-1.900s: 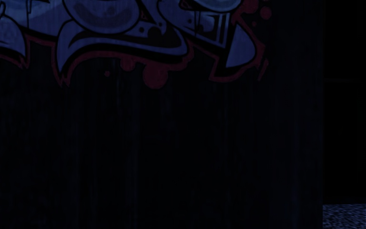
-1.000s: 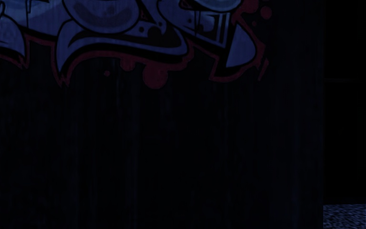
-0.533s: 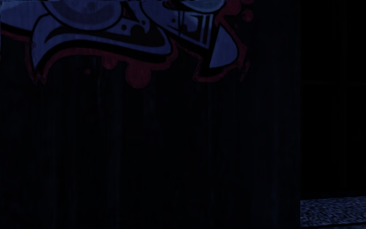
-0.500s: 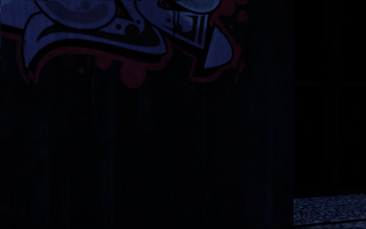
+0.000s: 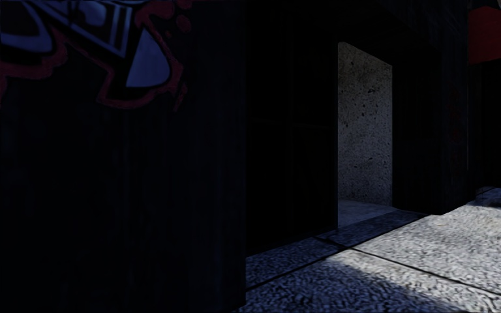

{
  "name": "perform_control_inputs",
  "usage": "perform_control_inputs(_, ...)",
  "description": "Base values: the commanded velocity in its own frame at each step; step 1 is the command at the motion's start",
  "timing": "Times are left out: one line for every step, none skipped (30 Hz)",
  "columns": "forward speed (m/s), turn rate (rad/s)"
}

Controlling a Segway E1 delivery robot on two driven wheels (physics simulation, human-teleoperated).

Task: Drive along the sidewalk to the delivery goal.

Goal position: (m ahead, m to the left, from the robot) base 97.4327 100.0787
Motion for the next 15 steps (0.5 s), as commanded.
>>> perform_control_inputs(0.00, -1.18)
perform_control_inputs(0.00, -1.18)
perform_control_inputs(0.00, -1.18)
perform_control_inputs(0.00, -1.18)
perform_control_inputs(0.00, -1.18)
perform_control_inputs(0.00, -1.18)
perform_control_inputs(0.00, -1.18)
perform_control_inputs(0.00, -1.18)
perform_control_inputs(0.00, -1.18)
perform_control_inputs(0.00, -1.18)
perform_control_inputs(0.00, -1.18)
perform_control_inputs(0.00, -1.18)
perform_control_inputs(0.00, -1.17)
perform_control_inputs(0.00, -1.17)
perform_control_inputs(0.00, -1.17)
